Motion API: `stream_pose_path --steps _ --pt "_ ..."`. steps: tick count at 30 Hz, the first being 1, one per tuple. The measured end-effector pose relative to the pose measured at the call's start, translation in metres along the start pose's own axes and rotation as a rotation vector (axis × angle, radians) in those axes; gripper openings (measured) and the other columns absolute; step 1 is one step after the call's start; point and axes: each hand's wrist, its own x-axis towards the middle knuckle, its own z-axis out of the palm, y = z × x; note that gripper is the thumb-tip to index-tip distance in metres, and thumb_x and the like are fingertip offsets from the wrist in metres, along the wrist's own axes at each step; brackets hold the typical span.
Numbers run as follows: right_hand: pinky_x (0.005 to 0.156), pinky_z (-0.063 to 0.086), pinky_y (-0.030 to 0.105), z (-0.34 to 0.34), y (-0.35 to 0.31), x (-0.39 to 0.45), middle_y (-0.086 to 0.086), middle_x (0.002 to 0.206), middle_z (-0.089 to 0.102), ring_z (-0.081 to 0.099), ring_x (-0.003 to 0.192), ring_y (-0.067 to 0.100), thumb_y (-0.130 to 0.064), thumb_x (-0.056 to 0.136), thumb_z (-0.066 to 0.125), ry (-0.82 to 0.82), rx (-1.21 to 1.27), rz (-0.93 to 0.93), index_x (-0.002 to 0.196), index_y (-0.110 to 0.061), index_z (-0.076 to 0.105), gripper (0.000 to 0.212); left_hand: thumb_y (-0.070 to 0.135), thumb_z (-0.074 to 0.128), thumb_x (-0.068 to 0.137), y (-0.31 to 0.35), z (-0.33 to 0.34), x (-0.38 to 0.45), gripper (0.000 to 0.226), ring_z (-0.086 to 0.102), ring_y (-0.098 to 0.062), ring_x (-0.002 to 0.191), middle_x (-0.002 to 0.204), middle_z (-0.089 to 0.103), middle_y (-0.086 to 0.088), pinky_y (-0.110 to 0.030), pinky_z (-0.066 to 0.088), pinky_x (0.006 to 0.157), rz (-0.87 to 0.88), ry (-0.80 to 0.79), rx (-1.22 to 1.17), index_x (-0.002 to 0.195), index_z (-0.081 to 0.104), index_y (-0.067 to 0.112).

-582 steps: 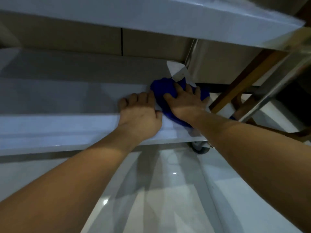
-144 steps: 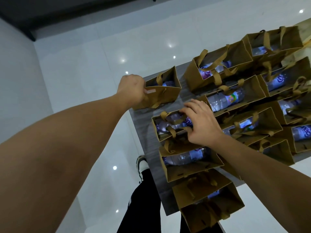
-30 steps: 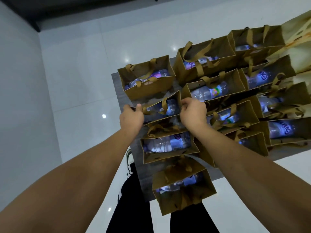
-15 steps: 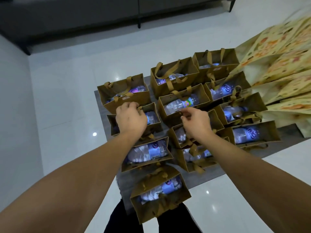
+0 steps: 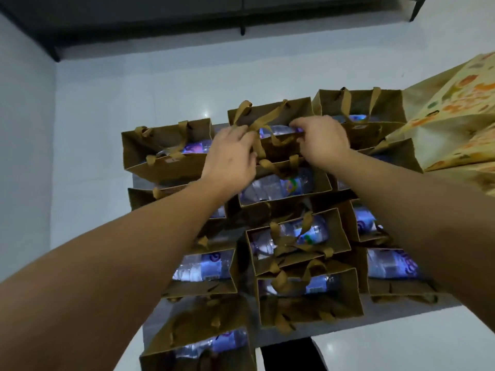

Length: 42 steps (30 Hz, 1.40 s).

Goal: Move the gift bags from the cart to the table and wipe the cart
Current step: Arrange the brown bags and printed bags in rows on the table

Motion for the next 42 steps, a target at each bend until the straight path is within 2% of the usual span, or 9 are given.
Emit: stream_pose_path --steps 3,7,11,16,20,25,28,39,42 --pt "0.074 0.047 0.038 0.006 0.015 0.028 0.008 0.11 0.069 0.062 0.101 0.031 -0.02 0.1 0.056 -0.067 -0.133 -0.092 0.12 -0.026 0.068 0.024 0.04 0.05 0.102 0.009 0.019 0.011 0.054 0.021 -0.032 0.151 0.164 0.028 -0.009 -0.05 0.016 0.124 -0.026 -0.104 0.105 0.152 0.042 0.022" --pt "0.068 0.04 0.036 0.008 0.016 0.054 0.007 0.105 0.069 0.062 0.097 0.031 -0.021 0.1 0.056 -0.023 -0.145 -0.115 0.111 -0.026 0.07 0.018 0.046 0.045 0.102 0.005 0.034 0.008 0.037 0.023 -0.028 0.15 0.164 0.03 -0.003 -0.053 0.016 0.123 -0.029 -0.119 0.064 0.112 0.075 0.027" --pt "0.067 0.038 0.034 0.013 0.014 0.066 0.003 0.105 0.068 0.057 0.088 0.021 -0.024 0.102 0.056 -0.02 -0.068 -0.08 0.114 -0.025 0.07 0.019 0.048 0.047 0.102 0.004 0.038 0.003 0.04 0.024 -0.027 0.15 0.165 0.028 -0.002 -0.051 0.015 0.123 -0.057 -0.106 0.044 0.092 0.079 0.026" --pt "0.085 0.048 0.038 0.014 0.025 0.034 0.004 0.111 0.07 0.063 0.105 0.026 -0.03 0.1 0.059 0.078 0.093 -0.09 0.119 -0.024 0.07 0.022 0.051 0.054 0.097 0.012 0.035 -0.011 0.043 0.031 -0.036 0.145 0.157 0.038 -0.015 -0.057 0.026 0.117 0.048 0.063 0.044 0.116 0.071 0.016" --pt "0.078 0.055 0.036 0.014 0.038 -0.046 -0.002 0.092 0.071 0.066 0.086 0.02 -0.03 0.087 0.068 0.134 0.337 -0.263 0.099 -0.021 0.075 0.016 0.041 0.066 0.092 0.031 0.045 -0.049 0.031 0.055 -0.031 0.109 0.113 0.065 -0.009 -0.046 0.043 0.089 0.168 0.182 -0.026 0.106 0.073 0.014" --pt "0.083 0.052 0.042 0.038 0.044 -0.09 0.003 0.099 0.07 0.061 0.101 0.026 -0.04 0.093 0.062 -0.218 0.085 -0.367 0.114 -0.023 0.07 0.029 0.037 0.063 0.093 0.033 0.063 -0.065 0.029 0.062 -0.029 0.097 0.1 0.072 -0.004 -0.042 0.046 0.084 0.146 -0.15 0.037 0.112 0.071 0.017" --pt "0.084 0.049 0.041 0.045 0.043 -0.079 0.007 0.101 0.064 0.057 0.102 0.028 -0.033 0.1 0.053 -0.28 0.064 -0.327 0.117 -0.025 0.068 0.024 0.027 0.055 0.099 0.035 0.065 -0.054 0.02 0.064 -0.027 0.088 0.088 0.07 -0.003 -0.038 0.041 0.082 0.07 -0.208 0.05 0.107 0.071 0.021" --pt "0.078 0.039 0.034 0.046 0.04 -0.062 0.002 0.109 0.066 0.058 0.104 0.025 -0.032 0.1 0.057 -0.221 0.125 -0.21 0.12 -0.026 0.068 0.023 0.034 0.052 0.103 0.044 0.054 -0.023 0.022 0.058 -0.023 0.098 0.094 0.06 0.001 -0.04 0.04 0.089 -0.18 -0.317 0.008 0.118 0.065 0.025" --pt "0.082 0.043 0.034 0.04 0.044 -0.086 0.002 0.101 0.069 0.06 0.1 0.023 -0.024 0.096 0.063 -0.022 0.248 -0.245 0.112 -0.02 0.07 0.018 0.027 0.059 0.099 0.049 0.05 -0.036 0.023 0.056 -0.022 0.107 0.107 0.062 -0.001 -0.037 0.044 0.087 -0.234 -0.296 -0.093 0.122 0.064 0.024"
